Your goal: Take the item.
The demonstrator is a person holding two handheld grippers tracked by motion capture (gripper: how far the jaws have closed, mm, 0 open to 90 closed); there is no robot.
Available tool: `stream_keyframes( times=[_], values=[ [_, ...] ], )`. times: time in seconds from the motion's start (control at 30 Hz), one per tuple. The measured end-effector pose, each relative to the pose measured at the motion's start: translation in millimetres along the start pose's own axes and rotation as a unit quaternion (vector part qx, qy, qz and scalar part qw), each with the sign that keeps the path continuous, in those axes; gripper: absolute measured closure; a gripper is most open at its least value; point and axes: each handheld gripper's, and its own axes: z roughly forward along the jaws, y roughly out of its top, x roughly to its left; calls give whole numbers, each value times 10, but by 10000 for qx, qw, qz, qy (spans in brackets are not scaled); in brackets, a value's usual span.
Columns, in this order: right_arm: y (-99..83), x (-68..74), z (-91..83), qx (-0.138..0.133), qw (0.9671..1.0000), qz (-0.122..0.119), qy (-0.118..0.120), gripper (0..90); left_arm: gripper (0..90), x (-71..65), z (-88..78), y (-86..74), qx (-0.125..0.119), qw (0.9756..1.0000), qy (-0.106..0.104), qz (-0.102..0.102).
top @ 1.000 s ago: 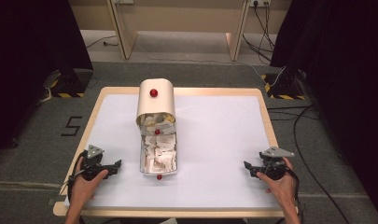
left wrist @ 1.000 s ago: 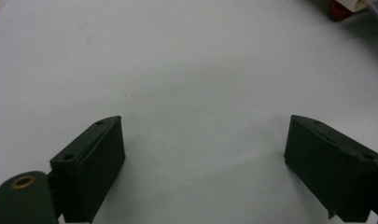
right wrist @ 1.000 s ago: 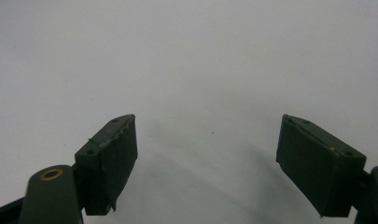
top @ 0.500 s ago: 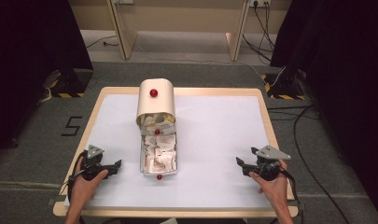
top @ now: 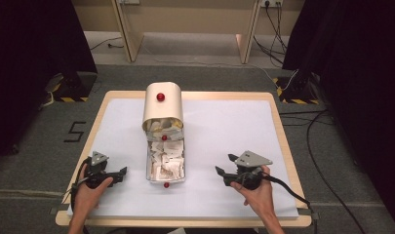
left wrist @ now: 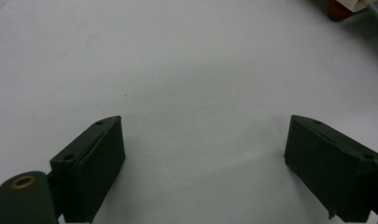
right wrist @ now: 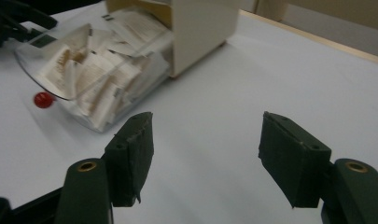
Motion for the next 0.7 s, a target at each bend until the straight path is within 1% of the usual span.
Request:
stream_keyframes(
  times=[0.07, 0.1, 0.13, 0.17, 0.3, 0.33, 0.4, 0.47, 0.53, 0.63, 0.7],
  values=[
    [70, 92, 64, -23, 9999, -63, 155, 369, 113, 0, 0, 0, -1, 10000, 2, 0],
    [116, 157, 106, -40, 9996, -108, 272, 372, 113, 0, 0, 0, 1, 10000, 2, 1],
    [179, 245, 175, -72, 9990, -188, 408, 394, 113, 0, 0, 0, 2, 10000, 1, 0],
    [179, 245, 175, -72, 9990, -188, 408, 394, 113, 0, 0, 0, 2, 10000, 1, 0],
    [260, 377, 306, -126, 9971, -229, 715, 428, 113, 1, 0, 0, 0, 10000, -2, -2],
    [276, 405, 337, -107, 9969, -286, 729, 434, 113, 0, 0, 0, 1, 10000, -1, -2],
    [295, 444, 386, -119, 9962, -262, 820, 441, 113, -1, 1, 0, -8, 10000, 1, -13],
    [343, 511, 458, -124, 9946, -365, 966, 472, 113, 1, 0, 0, 2, 10000, 0, 0],
    [349, 520, 469, -133, 9942, -351, 1005, 478, 113, 0, 1, 0, -2, 10000, 2, -1],
    [398, 606, 549, -101, 9918, -528, 1161, 506, 113, -1, 1, 0, -8, 10000, 0, -12],
    [426, 675, 623, -48, 9905, -633, 1223, 519, 113, 0, 0, 0, 2, 10000, 0, -1]
  ],
)
